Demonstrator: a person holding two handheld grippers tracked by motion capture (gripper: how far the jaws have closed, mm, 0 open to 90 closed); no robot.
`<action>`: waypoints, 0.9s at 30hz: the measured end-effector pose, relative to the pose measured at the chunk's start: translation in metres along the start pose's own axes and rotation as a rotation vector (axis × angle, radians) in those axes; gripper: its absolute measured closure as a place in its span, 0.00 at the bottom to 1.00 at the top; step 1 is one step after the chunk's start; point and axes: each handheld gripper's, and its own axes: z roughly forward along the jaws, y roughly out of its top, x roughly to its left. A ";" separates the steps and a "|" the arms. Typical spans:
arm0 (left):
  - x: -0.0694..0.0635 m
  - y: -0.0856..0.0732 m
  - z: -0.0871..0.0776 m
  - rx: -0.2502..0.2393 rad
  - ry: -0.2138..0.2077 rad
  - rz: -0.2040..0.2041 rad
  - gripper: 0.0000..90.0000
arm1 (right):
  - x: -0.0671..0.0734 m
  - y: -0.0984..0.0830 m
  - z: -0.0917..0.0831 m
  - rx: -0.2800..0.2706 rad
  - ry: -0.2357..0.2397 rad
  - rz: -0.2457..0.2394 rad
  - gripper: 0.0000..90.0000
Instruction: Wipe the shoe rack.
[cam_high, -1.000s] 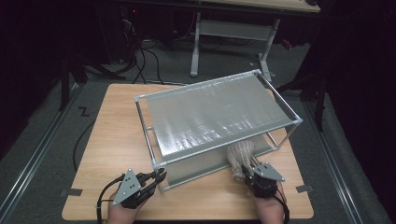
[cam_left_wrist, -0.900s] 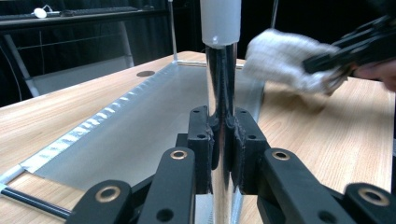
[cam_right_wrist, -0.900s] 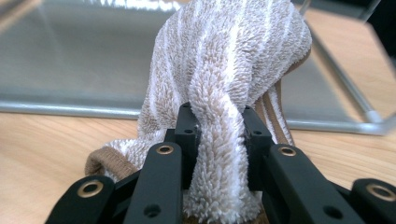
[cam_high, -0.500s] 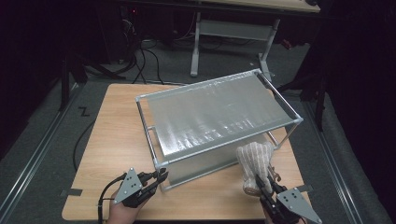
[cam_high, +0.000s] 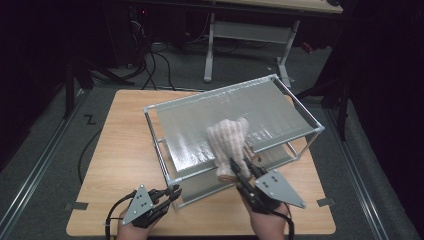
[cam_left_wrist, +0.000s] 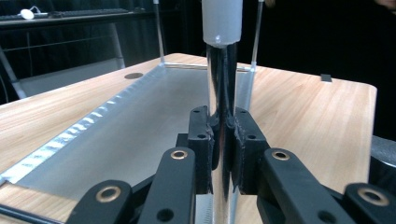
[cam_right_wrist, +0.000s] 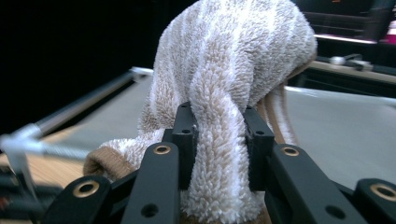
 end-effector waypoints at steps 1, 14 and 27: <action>-0.001 0.000 -0.001 0.000 -0.004 0.003 0.89 | 0.006 0.002 0.008 0.000 0.018 0.000 0.80; -0.006 0.000 -0.001 -0.001 -0.019 0.011 0.89 | 0.051 -0.002 0.061 0.100 0.172 -0.005 0.76; -0.007 0.000 -0.002 0.001 -0.007 0.018 0.89 | 0.056 -0.005 0.060 -0.001 0.132 0.007 0.65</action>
